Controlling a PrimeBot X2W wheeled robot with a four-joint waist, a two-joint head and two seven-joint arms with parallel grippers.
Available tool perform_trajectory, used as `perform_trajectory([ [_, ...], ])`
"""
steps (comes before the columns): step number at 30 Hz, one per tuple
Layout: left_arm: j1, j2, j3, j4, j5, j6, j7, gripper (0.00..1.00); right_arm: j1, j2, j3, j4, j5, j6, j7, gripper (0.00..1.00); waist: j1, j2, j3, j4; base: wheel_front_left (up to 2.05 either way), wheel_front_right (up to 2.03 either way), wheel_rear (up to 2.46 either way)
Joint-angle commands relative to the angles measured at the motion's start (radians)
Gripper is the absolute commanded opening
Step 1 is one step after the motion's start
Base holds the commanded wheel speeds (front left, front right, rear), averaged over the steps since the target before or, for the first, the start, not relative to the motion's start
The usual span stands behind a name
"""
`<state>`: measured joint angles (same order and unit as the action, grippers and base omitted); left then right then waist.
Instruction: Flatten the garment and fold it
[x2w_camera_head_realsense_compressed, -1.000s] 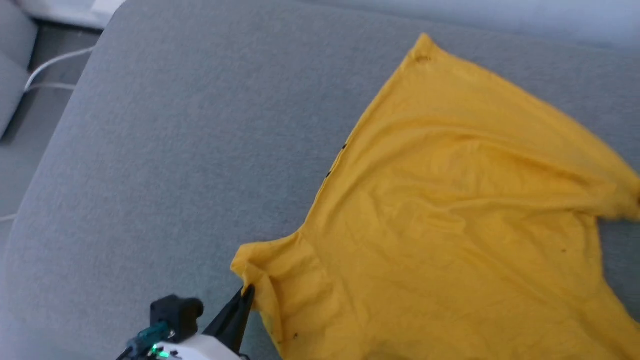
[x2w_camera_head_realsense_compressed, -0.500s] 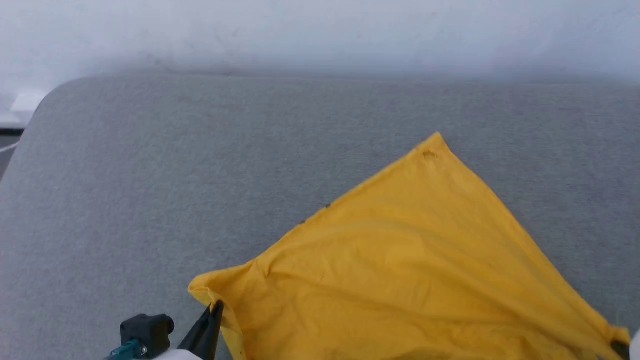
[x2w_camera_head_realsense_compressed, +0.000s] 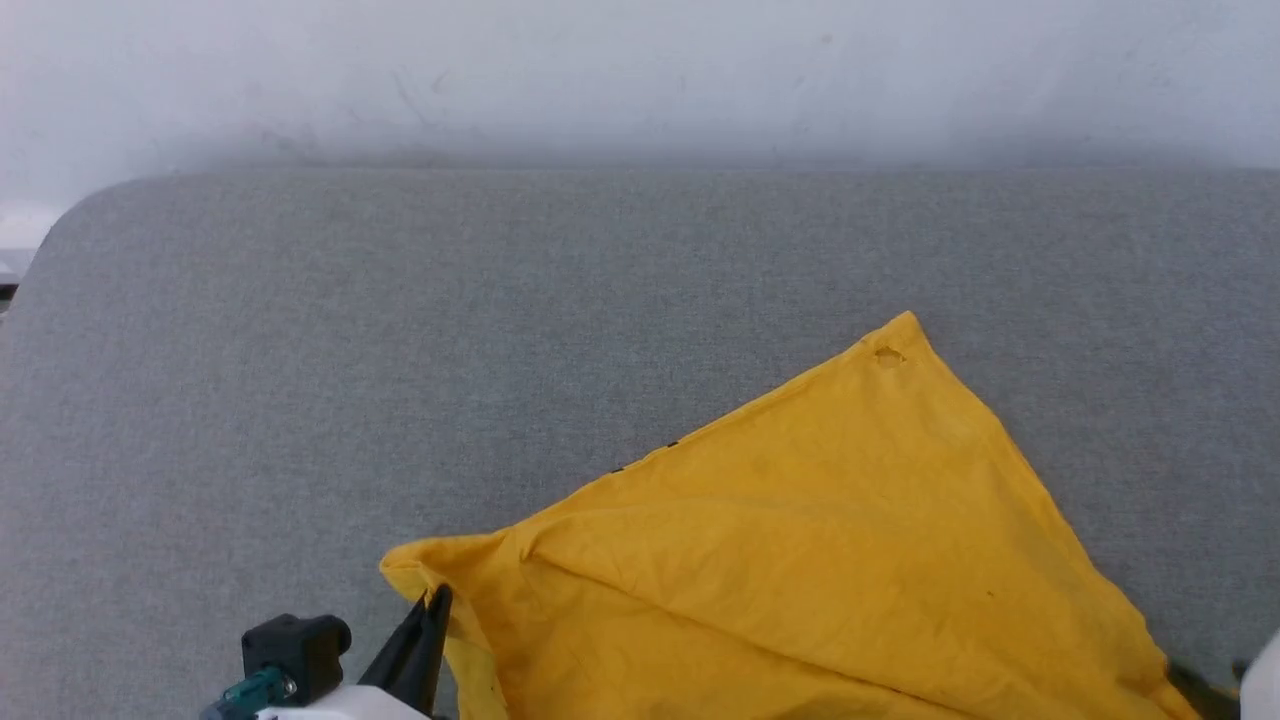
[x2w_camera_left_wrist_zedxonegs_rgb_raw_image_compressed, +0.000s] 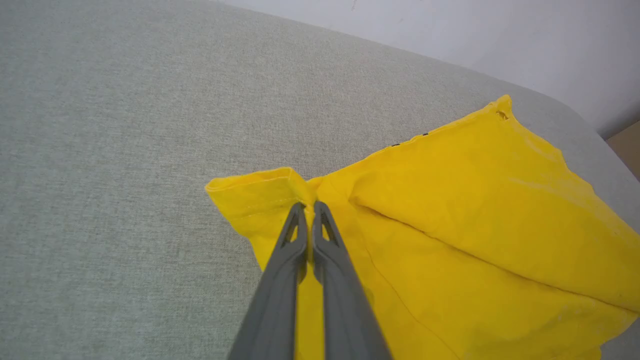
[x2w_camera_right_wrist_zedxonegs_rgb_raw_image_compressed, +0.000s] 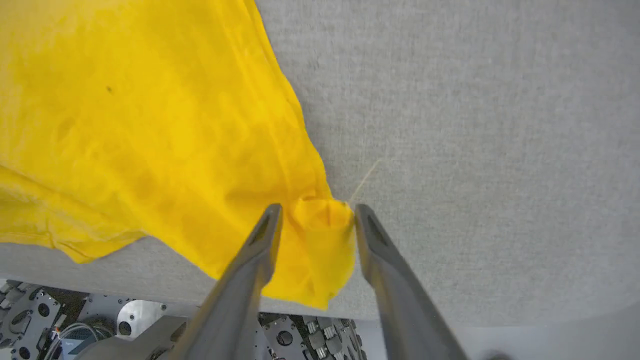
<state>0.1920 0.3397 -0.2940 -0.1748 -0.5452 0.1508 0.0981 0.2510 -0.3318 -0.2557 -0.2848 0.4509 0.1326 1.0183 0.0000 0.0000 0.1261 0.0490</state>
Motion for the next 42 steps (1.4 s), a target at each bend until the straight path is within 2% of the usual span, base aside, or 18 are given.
perform_trajectory([
  [1, -0.018, 0.003, -0.001, -0.006, 0.006, 0.001, 0.003, 0.0, -0.047, -0.005, 0.008, -0.017, 0.02, -0.002, 0.003, 1.0, 0.0, 0.0, 0.018, 0.016, 0.0, 0.0, 0.0],
  [7, -0.052, 0.002, -0.024, -0.042, 0.021, -0.004, 0.015, 0.0, -0.291, -0.095, 0.115, -0.005, 0.05, -0.002, -0.003, 1.0, 0.0, 0.0, 0.085, 0.069, 0.0, 0.0, 0.0],
  [18, -0.154, -0.062, -0.09, -0.078, 0.035, -0.017, 0.015, 0.0, -0.705, -0.146, 0.344, 0.297, 0.01, -0.002, -0.014, 1.0, 0.0, 0.0, 0.227, 0.216, 0.0, 0.0, 0.0],
  [24, -0.188, -0.093, -0.129, -0.063, 0.058, -0.019, -0.001, 0.0, -0.81, -0.187, 0.434, 0.461, -0.038, -0.002, -0.036, 1.0, 0.0, 0.0, 0.262, 0.27, 0.0, 0.0, 0.0],
  [31, -0.198, -0.122, -0.161, -0.037, 0.057, -0.027, -0.013, 0.0, -0.817, -0.218, 0.508, 0.575, -0.024, -0.002, -0.032, 1.0, 0.0, 0.0, 0.275, 0.292, 0.0, 0.0, 0.0],
  [32, -0.199, -0.124, -0.162, -0.032, 0.055, -0.029, -0.016, 0.0, -0.813, -0.222, 0.52, 0.586, -0.018, -0.002, -0.031, 0.75, 0.0, 0.0, 0.276, 0.293, 0.0, 0.0, 0.0],
  [33, -0.2, -0.125, -0.163, -0.028, 0.053, -0.03, -0.018, 0.0, -0.81, -0.227, 0.531, 0.594, -0.012, -0.002, -0.032, 0.26, 0.0, 0.0, 0.276, 0.294, 0.0, 0.0, 0.0],
  [34, -0.201, -0.126, -0.163, -0.024, 0.051, -0.031, -0.02, 0.0, -0.807, -0.233, 0.541, 0.602, -0.007, -0.002, -0.035, 0.0, 0.0, 0.0, 0.276, 0.294, 0.0, 0.0, 0.0],
  [37, -0.203, -0.124, -0.159, -0.013, 0.047, -0.033, -0.024, 0.0, -0.805, -0.242, 0.557, 0.617, 0.004, -0.002, -0.068, 0.0, 0.0, 0.0, 0.271, 0.288, 0.0, 0.0, 0.0],
  [42, -0.21, -0.104, -0.133, -0.011, 0.044, -0.028, -0.03, 0.0, -0.835, -0.24, 0.562, 0.615, 0.029, -0.002, -0.189, 0.0, 0.0, 0.0, 0.229, 0.252, 0.0, 0.0, 0.0],
])
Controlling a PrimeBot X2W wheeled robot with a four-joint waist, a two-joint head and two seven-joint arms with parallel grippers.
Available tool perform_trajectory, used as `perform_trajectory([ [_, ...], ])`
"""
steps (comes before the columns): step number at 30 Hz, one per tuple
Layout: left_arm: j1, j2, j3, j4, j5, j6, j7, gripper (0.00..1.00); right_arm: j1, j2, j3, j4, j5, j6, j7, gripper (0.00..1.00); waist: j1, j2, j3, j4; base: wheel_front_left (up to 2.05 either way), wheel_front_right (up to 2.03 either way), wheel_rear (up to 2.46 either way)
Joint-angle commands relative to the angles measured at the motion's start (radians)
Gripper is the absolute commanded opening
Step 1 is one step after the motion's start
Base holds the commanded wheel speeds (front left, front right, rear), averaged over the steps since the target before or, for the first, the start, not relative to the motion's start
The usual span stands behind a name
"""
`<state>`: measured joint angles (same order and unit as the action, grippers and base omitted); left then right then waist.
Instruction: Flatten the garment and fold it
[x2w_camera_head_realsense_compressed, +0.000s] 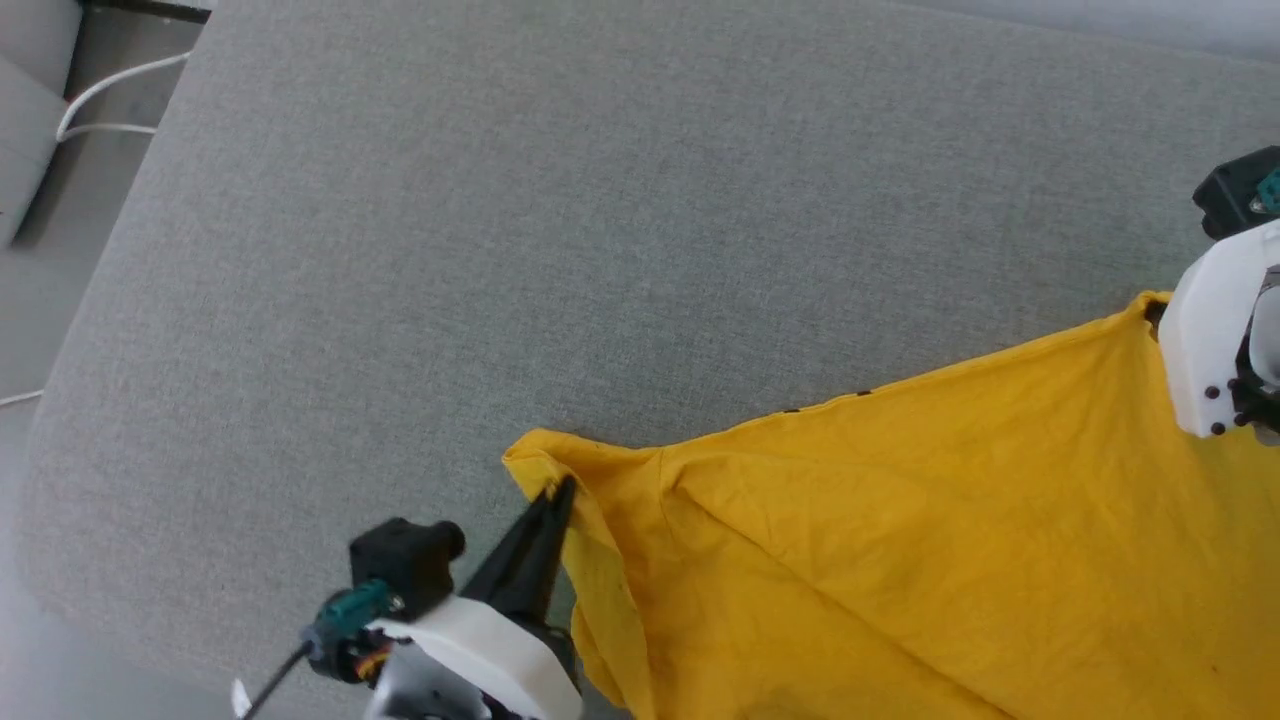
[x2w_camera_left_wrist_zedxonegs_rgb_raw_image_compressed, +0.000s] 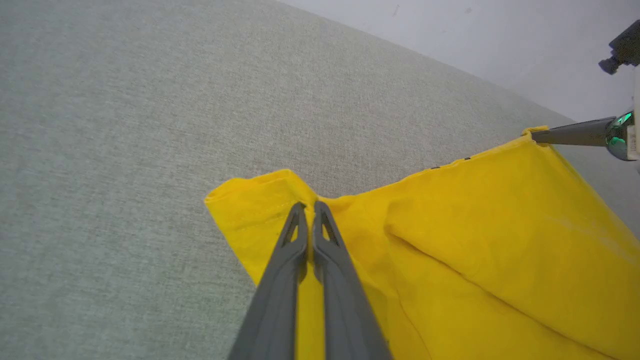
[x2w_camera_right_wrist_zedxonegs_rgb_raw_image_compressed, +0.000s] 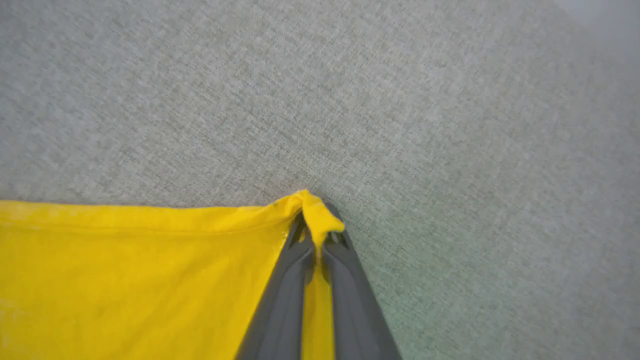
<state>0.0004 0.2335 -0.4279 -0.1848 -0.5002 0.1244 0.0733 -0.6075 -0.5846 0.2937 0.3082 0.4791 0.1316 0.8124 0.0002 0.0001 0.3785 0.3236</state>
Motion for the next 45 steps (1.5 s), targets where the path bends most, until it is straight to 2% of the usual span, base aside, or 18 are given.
perform_trajectory([
  [1, -0.021, 0.01, 0.011, -0.004, 0.0, 0.002, -0.006, 0.0, 0.016, 0.012, 0.013, 0.018, 0.007, -0.001, -0.008, 0.0, -0.0002, -0.0001, -0.038, -0.033, 0.0, 0.0, 0.0],
  [8, -0.022, 0.066, 0.106, -0.065, -0.029, 0.032, 0.006, 0.0, -0.031, 0.004, -0.008, -0.056, 0.045, -0.001, -0.165, 0.0, -0.0002, -0.0001, -0.161, -0.123, 0.0, 0.0, 0.0],
  [13, -0.045, 0.138, 0.175, -0.131, -0.011, 0.048, 0.023, 0.0, -0.036, -0.006, -0.029, -0.161, 0.062, -0.001, -0.23, 0.0, -0.0002, -0.0001, -0.243, -0.189, 0.0, 0.0, 0.0],
  [21, -0.148, 0.213, 0.285, -0.251, 0.011, 0.062, 0.015, 0.0, -0.023, -0.018, -0.066, -0.355, 0.082, -0.001, -0.264, 0.0, -0.0002, -0.0001, -0.345, -0.285, 0.0, 0.0, 0.0],
  [25, -0.206, 0.236, 0.34, -0.297, -0.002, 0.066, 0.009, 0.0, -0.017, 0.004, -0.114, -0.44, 0.104, -0.001, -0.252, 0.0, -0.0002, -0.0001, -0.379, -0.331, 0.0, 0.0, 0.0],
  [30, -0.295, 0.27, 0.398, -0.347, -0.015, 0.061, 0.007, 0.0, -0.023, 0.029, -0.179, -0.535, 0.099, -0.001, -0.238, 0.0, -0.0002, -0.0001, -0.395, -0.372, 0.0, 0.0, 0.0],
  [36, -0.479, 0.298, 0.429, -0.348, -0.005, 0.046, -0.018, 0.0, -0.049, 0.049, -0.219, -0.617, 0.073, -0.001, -0.226, 0.0, -0.0002, -0.0001, -0.387, -0.401, 0.0, 0.0, 0.0],
  [45, -0.806, 0.348, 0.41, -0.268, 0.011, 0.007, 0.002, 0.0, -0.194, 0.027, -0.234, -0.63, 0.051, -0.001, -0.244, 0.0, -0.0002, -0.0001, -0.293, -0.423, 0.0, 0.0, 0.0],
])
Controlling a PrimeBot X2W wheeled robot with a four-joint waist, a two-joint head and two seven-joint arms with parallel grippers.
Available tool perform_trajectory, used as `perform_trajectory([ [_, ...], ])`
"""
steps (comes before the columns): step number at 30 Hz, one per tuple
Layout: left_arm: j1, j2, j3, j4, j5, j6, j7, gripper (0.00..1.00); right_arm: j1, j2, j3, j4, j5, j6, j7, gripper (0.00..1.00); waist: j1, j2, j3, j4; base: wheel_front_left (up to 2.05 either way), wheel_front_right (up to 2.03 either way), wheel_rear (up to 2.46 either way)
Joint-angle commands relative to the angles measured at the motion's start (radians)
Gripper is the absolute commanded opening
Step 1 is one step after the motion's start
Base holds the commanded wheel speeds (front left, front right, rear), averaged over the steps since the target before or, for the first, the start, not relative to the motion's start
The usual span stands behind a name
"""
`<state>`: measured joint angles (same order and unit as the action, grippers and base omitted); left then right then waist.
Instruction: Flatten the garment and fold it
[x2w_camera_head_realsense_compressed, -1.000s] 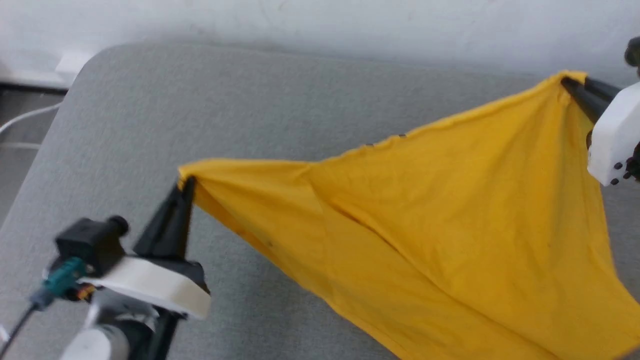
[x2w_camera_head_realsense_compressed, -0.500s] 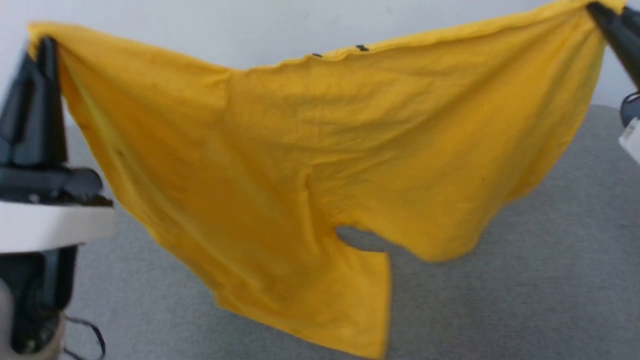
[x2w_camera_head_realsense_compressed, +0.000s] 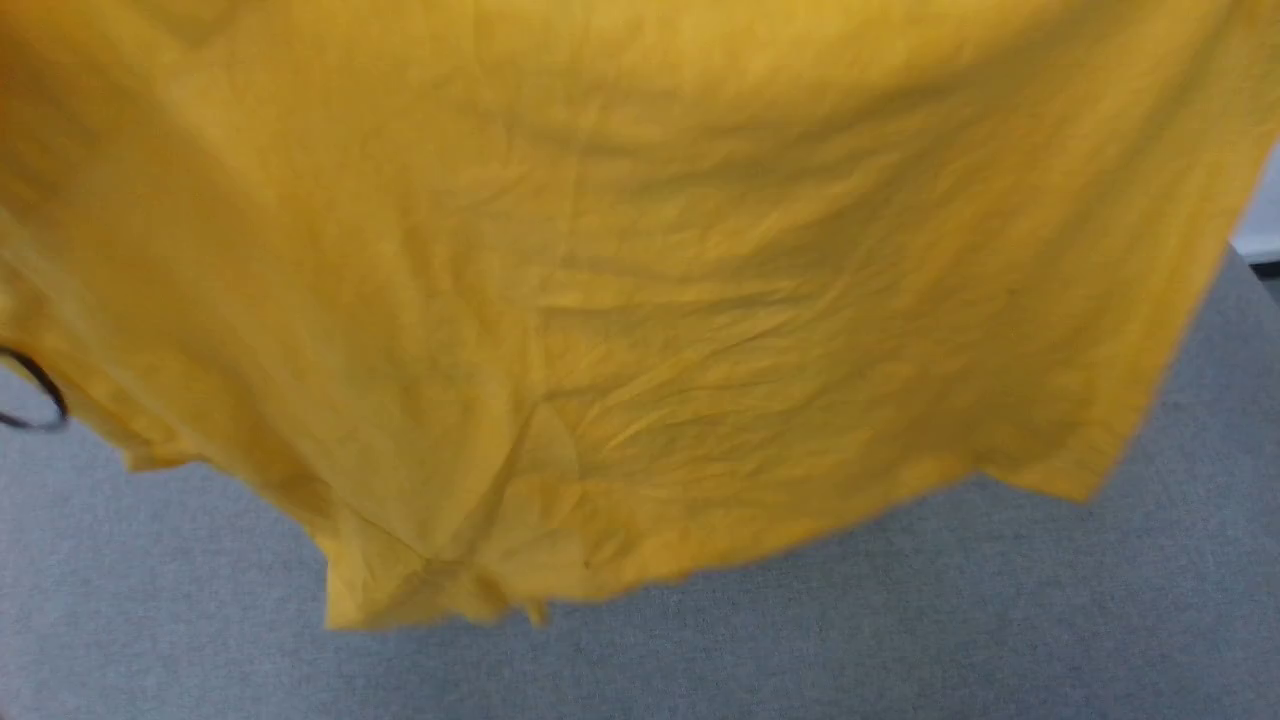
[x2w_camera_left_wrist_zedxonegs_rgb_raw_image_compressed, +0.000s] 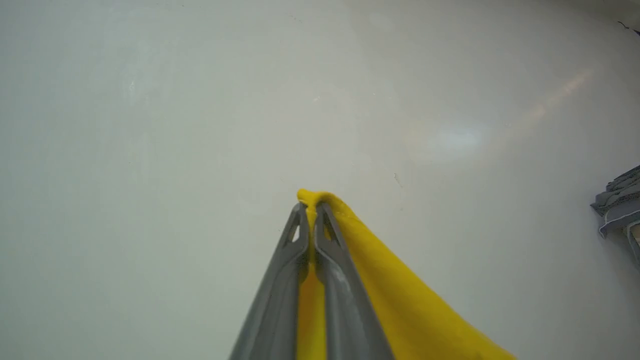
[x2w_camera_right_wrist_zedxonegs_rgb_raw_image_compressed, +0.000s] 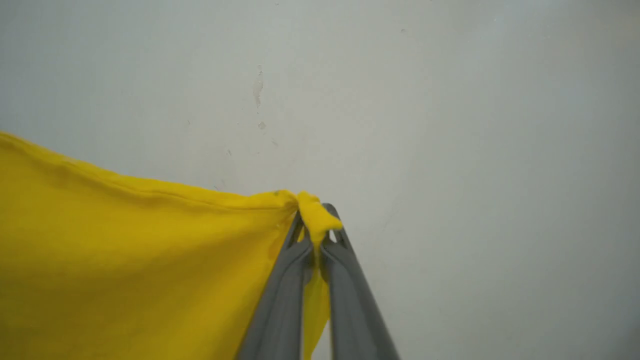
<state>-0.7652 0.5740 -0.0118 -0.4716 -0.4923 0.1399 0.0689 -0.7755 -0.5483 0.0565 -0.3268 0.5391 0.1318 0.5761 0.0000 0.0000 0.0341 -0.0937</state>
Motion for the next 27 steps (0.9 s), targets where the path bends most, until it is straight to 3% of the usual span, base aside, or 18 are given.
perform_trajectory([
  [1, -0.078, 0.012, -0.01, 0.036, 0.002, -0.015, 0.01, 0.0, -0.048, -0.02, 0.006, 0.01, -0.013, -0.001, -0.017, 0.0, 0.0, 0.0, 0.071, -0.006, 0.0, 0.0, 0.0],
  [11, -0.442, 0.04, -0.072, 0.308, 0.01, -0.106, 0.004, 0.0, -0.336, -0.071, 0.091, 0.211, -0.027, -0.001, -0.182, 0.0, 0.0, 0.0, 0.32, -0.008, 0.0, 0.0, 0.0],
  [18, -0.681, 0.007, -0.125, 0.553, 0.054, -0.149, -0.081, 0.0, -0.57, -0.041, 0.198, 0.449, -0.064, -0.001, -0.334, 0.0, 0.0, 0.0, 0.456, 0.004, 0.0, 0.0, 0.0],
  [27, -0.886, -0.04, -0.147, 0.771, 0.091, -0.16, -0.217, 0.0, -0.774, 0.007, 0.298, 0.707, -0.112, -0.001, -0.477, 0.0, 0.0, 0.0, 0.546, 0.03, 0.0, 0.0, 0.0],
])
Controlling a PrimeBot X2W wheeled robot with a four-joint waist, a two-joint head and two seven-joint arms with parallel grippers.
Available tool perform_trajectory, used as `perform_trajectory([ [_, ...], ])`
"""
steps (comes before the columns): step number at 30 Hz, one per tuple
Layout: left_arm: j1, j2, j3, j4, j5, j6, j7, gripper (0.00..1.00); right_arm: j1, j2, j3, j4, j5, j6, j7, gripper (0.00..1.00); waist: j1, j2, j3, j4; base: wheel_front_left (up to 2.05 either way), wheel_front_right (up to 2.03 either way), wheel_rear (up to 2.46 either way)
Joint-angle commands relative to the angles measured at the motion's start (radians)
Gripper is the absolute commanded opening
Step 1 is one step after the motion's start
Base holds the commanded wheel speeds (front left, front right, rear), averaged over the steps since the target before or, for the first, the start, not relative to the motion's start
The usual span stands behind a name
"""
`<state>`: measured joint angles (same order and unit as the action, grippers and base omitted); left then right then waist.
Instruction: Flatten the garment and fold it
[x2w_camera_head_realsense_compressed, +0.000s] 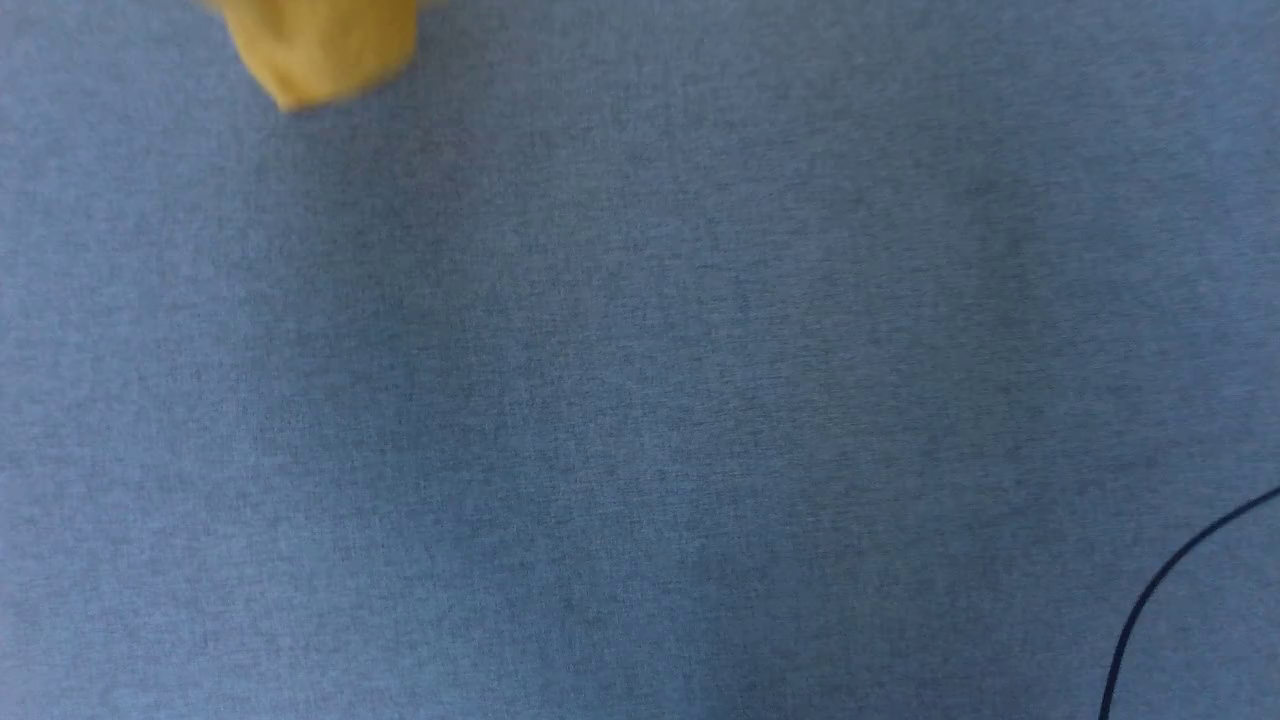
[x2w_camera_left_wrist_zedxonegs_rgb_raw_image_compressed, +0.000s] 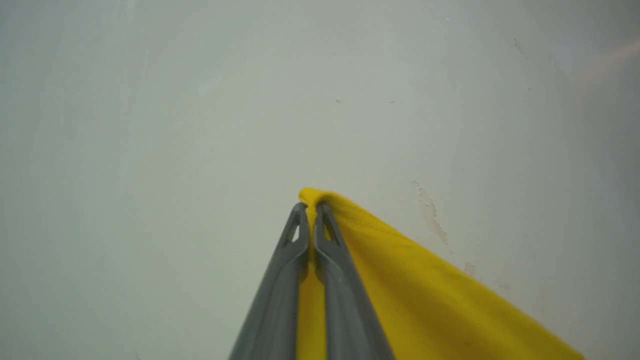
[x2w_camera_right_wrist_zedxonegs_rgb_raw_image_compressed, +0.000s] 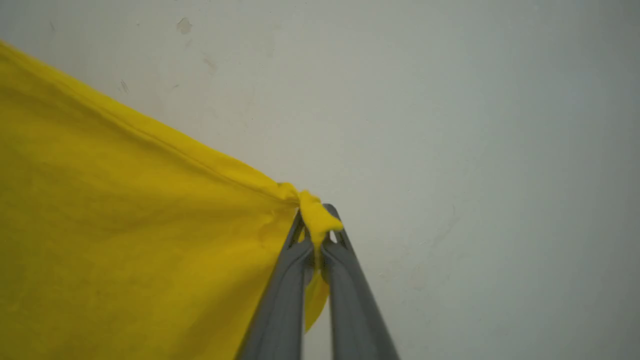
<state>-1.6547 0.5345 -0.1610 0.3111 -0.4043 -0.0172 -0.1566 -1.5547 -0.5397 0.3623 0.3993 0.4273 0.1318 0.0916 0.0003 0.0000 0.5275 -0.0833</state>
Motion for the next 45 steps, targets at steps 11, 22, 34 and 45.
perform_trajectory([
  [11, 0.092, -0.07, -0.049, 0.121, 0.005, -0.034, -0.085, 0.0, 0.0, 0.034, 0.109, 0.189, -0.009, -0.001, -0.133, 0.0, -0.0003, 0.0, 0.096, 0.082, 0.0, 0.0, 0.0],
  [22, 0.628, -0.112, -0.159, 0.097, 0.01, -0.046, -0.095, 0.0, 0.372, 0.089, 0.197, 0.301, 0.046, -0.001, -0.274, 0.0, -0.0003, 0.0, -0.067, 0.126, 0.0, 0.0, 0.0],
  [34, 1.275, 0.029, -0.207, -0.198, -0.034, 0.048, 0.108, 0.0, 0.812, 0.043, 0.317, 0.221, 0.136, -0.001, -0.321, 0.0, -0.0003, 0.0, -0.34, 0.129, 0.0, 0.0, 0.0],
  [45, 1.743, 0.207, -0.196, -0.523, -0.137, 0.129, 0.352, 0.0, 1.136, -0.058, 0.264, 0.101, 0.21, -0.001, -0.204, 0.0, -0.0003, 0.0, -0.517, 0.13, 0.0, 0.0, 0.0],
])
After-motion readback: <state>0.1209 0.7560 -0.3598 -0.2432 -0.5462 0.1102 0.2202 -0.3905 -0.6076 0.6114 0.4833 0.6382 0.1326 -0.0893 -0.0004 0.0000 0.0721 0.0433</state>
